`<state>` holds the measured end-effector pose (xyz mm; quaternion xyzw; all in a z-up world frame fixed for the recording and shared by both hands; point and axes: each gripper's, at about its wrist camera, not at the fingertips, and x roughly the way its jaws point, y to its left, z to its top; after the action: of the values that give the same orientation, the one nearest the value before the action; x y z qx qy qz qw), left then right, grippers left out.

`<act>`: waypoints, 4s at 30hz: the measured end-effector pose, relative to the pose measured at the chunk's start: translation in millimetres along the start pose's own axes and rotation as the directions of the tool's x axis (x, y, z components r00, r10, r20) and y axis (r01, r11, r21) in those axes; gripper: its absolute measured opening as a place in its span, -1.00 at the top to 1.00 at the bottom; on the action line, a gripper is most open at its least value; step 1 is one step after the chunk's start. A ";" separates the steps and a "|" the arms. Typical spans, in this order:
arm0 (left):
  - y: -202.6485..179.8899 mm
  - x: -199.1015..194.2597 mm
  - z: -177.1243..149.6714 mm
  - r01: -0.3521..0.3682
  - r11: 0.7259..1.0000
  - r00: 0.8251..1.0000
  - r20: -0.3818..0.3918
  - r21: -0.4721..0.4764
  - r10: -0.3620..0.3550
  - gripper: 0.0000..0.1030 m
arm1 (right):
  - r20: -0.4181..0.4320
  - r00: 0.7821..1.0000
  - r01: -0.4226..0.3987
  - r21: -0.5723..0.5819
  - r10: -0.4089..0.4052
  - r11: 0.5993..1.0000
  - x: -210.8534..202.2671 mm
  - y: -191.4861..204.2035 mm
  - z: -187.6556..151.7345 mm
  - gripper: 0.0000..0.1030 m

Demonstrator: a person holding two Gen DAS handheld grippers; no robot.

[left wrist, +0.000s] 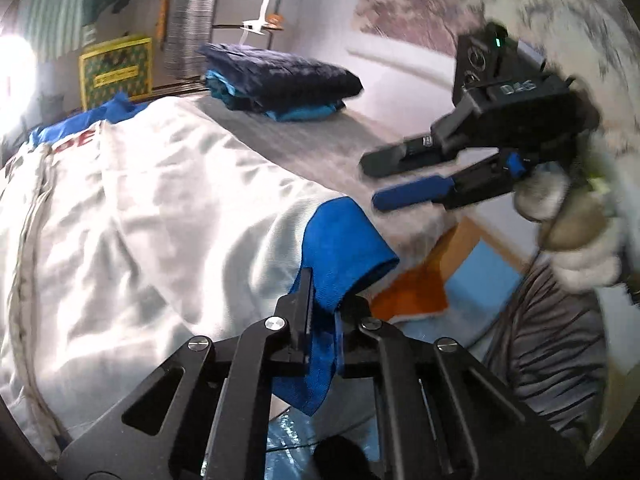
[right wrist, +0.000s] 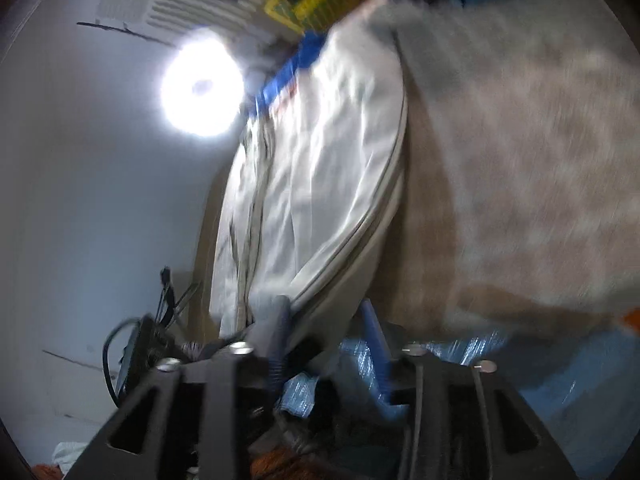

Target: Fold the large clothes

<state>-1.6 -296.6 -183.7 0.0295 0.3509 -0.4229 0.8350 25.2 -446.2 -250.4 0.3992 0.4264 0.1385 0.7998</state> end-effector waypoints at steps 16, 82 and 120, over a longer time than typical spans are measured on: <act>24.3 -30.7 4.9 0.064 0.976 0.998 0.040 -0.208 -0.057 0.90 | 0.090 0.996 -0.046 0.206 0.028 0.977 127.6 -61.7 161.4 -0.06; 154.6 -127.5 -62.1 -0.053 0.885 0.998 -0.003 -0.462 0.058 0.38 | -0.239 0.945 0.153 -0.279 -0.223 0.948 199.0 91.4 33.4 0.02; 295.1 -121.4 24.6 -0.155 0.865 0.976 0.059 -0.476 0.207 1.00 | 0.087 0.902 0.424 -0.359 -0.422 0.832 277.3 178.7 238.6 0.50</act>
<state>178.6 -32.8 -164.1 -0.1634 0.3925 -0.2462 0.8710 401.4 -299.7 -197.8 0.1379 0.4684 0.0350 0.8720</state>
